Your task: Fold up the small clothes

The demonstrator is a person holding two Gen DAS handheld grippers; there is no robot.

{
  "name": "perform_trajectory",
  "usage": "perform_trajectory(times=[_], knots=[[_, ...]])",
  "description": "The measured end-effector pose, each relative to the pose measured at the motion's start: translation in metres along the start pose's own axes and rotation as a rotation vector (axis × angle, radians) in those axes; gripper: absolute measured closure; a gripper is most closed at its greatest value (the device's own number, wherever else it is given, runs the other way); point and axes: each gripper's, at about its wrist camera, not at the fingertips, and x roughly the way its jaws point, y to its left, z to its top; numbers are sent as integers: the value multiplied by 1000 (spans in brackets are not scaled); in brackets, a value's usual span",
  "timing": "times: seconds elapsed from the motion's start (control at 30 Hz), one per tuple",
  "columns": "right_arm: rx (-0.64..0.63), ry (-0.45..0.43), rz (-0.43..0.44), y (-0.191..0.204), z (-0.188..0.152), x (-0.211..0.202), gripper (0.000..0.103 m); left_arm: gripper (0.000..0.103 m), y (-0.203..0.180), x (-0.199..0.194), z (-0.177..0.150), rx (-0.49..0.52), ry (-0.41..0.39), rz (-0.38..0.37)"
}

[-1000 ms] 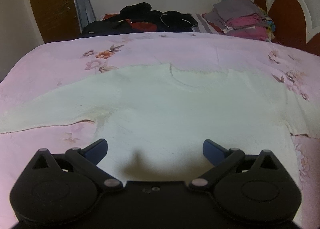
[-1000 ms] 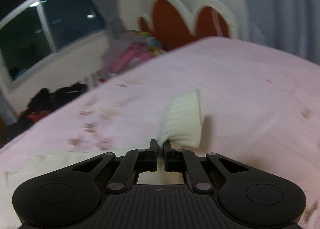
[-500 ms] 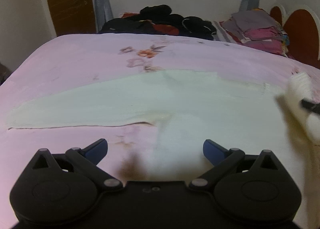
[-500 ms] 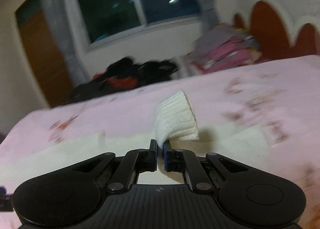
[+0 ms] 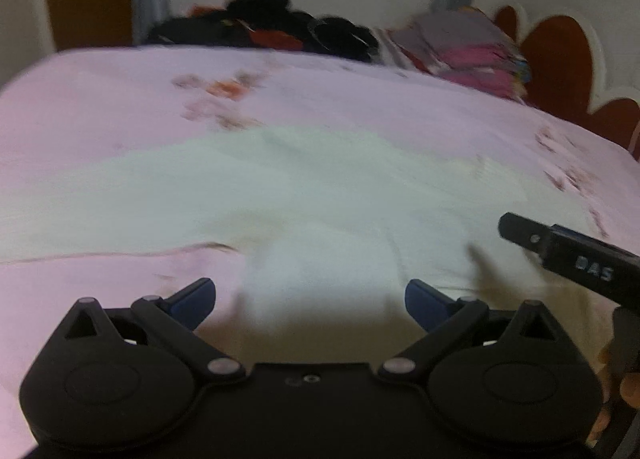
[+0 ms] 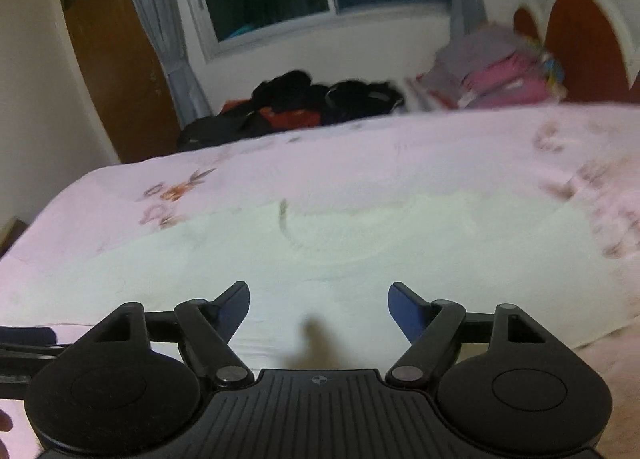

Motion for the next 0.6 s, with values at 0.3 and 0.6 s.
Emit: perform_trajectory(times=[0.3,0.6], knots=[[69,39,-174,-79,-25,-36,27,36,-31,66,5,-50,111,-135],[119,72,-246,-117,-45,-47,27,84,-49,71,9,-67,47,-147]])
